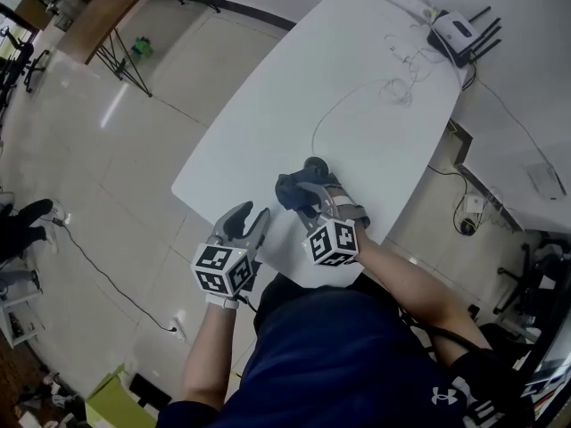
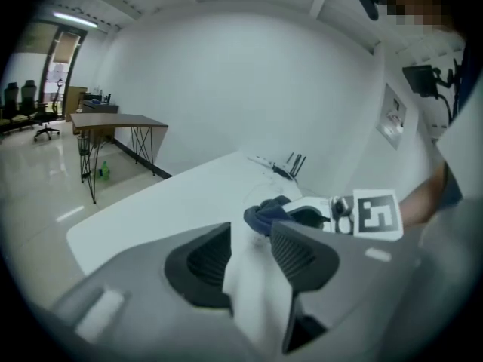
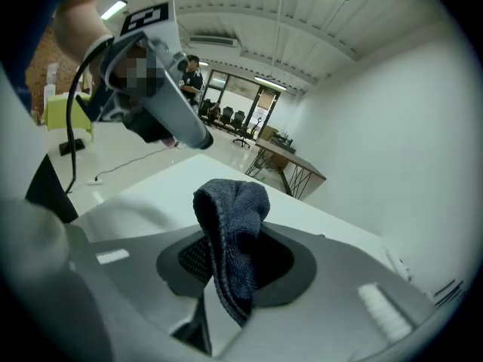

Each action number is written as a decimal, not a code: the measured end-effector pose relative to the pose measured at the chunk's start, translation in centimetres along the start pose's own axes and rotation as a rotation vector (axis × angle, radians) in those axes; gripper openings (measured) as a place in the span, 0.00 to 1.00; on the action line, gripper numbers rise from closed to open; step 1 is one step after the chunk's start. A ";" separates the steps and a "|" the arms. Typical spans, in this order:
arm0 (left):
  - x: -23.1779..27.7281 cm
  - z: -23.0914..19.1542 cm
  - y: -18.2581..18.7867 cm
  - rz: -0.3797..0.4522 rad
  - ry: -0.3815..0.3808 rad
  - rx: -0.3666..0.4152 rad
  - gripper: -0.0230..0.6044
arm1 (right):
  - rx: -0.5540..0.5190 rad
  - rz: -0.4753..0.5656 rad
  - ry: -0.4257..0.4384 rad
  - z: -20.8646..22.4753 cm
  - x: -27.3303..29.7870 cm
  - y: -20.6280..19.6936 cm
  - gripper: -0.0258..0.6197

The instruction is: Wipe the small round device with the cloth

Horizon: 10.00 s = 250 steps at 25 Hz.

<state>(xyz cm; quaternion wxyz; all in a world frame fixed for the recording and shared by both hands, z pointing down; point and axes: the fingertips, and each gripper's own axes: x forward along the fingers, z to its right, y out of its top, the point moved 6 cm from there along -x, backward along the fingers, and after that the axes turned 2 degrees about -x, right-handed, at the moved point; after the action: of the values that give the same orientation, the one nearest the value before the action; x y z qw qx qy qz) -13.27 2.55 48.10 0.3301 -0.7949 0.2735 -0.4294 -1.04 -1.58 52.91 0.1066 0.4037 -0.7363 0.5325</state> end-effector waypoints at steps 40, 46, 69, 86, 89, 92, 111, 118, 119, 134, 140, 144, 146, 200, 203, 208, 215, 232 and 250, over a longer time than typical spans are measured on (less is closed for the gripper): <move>7.3 2.0 4.0 -0.031 -0.139 0.000 0.27 | 1.435 -0.144 0.196 -0.1 0.1 -9.8 0.20; 4.5 0.9 1.7 -0.024 -0.102 -0.073 0.26 | 1.635 -0.115 0.288 -0.5 2.7 -7.2 0.20; 12.6 5.2 2.2 -0.104 -0.181 0.444 0.41 | 1.445 0.055 0.027 11.6 -2.2 -11.5 0.20; -1.2 -3.6 3.2 0.201 0.147 0.007 0.30 | 0.033 0.030 0.052 1.2 0.2 4.1 0.20; -1.5 -3.1 2.7 0.194 0.136 -0.008 0.29 | 0.099 -0.007 0.151 -1.7 1.6 1.7 0.20; -1.1 -1.9 1.9 0.183 0.095 -0.008 0.29 | 0.282 0.003 0.217 -2.0 1.5 -0.2 0.20; 7.5 4.6 0.8 -0.023 -0.090 0.195 0.27 | 0.939 0.026 0.315 16.8 -0.9 -8.3 0.19; 9.1 5.8 -1.5 -0.099 -0.107 0.188 0.27 | 0.803 -0.127 0.577 16.3 6.8 -6.8 0.19; 9.2 5.9 -1.8 -0.105 -0.105 0.186 0.27 | 0.783 -0.147 0.626 16.0 7.8 -6.5 0.19; 6.7 2.1 -2.9 -0.092 -0.039 0.034 0.27 | 0.359 0.166 0.875 12.1 -0.2 5.6 0.19; 4.7 0.7 -2.1 -0.077 -0.012 0.010 0.27 | 0.038 0.120 0.595 4.4 -3.3 4.4 0.19; 3.5 0.9 -2.5 -0.067 -0.024 -0.017 0.27 | 0.276 0.164 0.491 3.0 -4.2 1.8 0.19; 2.9 1.1 -2.9 -0.061 -0.025 -0.026 0.27 | 0.474 0.248 0.421 5.0 -5.6 0.7 0.19; 0.4 3.7 -2.8 0.005 -0.184 -0.119 0.27 | 1.830 0.335 0.528 7.6 -4.6 -2.8 0.19; 0.4 3.9 0.2 0.073 -0.211 -0.085 0.27 | 1.659 0.397 0.472 10.2 -5.6 -1.1 0.19; -0.4 5.2 6.4 0.187 -0.478 -0.116 0.41 | 1.292 0.483 0.613 10.0 -8.9 2.6 0.20; 0.9 9.8 6.1 0.009 -0.890 -0.011 0.60 | 1.074 0.540 0.862 7.4 -11.3 5.7 0.20; 6.9 -0.4 4.0 -0.239 -0.168 0.472 0.15 | 1.494 0.454 0.098 9.5 -11.5 -6.9 0.24; 17.3 0.6 4.7 -0.293 -0.076 1.640 0.14 | 1.597 0.404 -0.025 6.5 -12.9 -9.9 0.20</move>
<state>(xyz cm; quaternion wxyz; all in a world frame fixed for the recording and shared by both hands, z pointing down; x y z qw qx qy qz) -5.12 -12.73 52.99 0.7542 -0.3438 -0.2436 -0.5037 16.14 -2.11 49.53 -0.3187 0.2238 -0.1954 0.9001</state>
